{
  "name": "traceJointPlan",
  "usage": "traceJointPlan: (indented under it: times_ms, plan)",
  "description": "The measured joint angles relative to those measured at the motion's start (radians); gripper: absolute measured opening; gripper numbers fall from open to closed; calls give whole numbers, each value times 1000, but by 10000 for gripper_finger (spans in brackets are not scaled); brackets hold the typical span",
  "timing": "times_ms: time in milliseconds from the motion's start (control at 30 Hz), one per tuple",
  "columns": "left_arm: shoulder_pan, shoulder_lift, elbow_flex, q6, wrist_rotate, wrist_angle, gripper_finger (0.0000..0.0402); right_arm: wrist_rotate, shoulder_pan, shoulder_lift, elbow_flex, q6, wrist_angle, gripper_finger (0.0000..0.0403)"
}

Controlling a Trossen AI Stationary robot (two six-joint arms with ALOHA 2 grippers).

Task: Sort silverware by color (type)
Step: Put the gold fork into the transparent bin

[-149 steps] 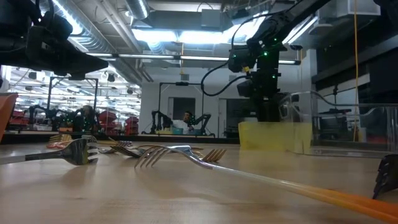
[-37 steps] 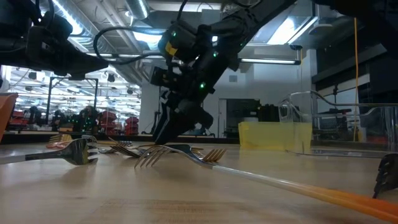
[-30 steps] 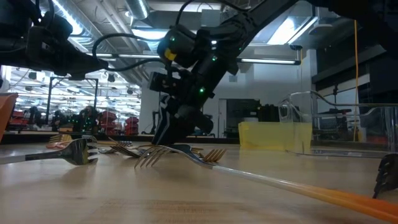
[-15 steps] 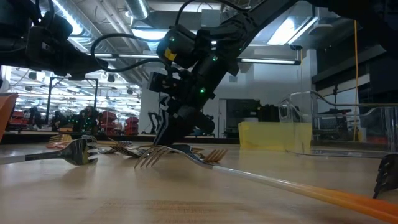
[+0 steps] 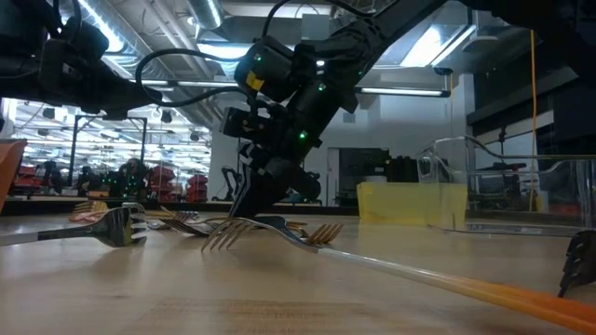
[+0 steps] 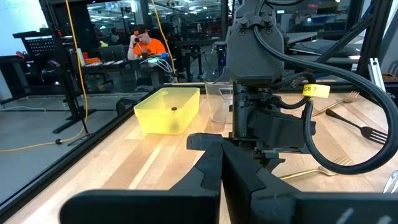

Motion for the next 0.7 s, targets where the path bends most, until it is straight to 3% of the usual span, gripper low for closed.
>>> traceJointPlan:
  times_ms: [433,700]
  plan:
    - [0,0,0,-1,0,0,0,23,0,-77,-6,-2,-48,2]
    - [0,0,0,-1,0,0,0,60,0,-184,-4,0,-229,2]
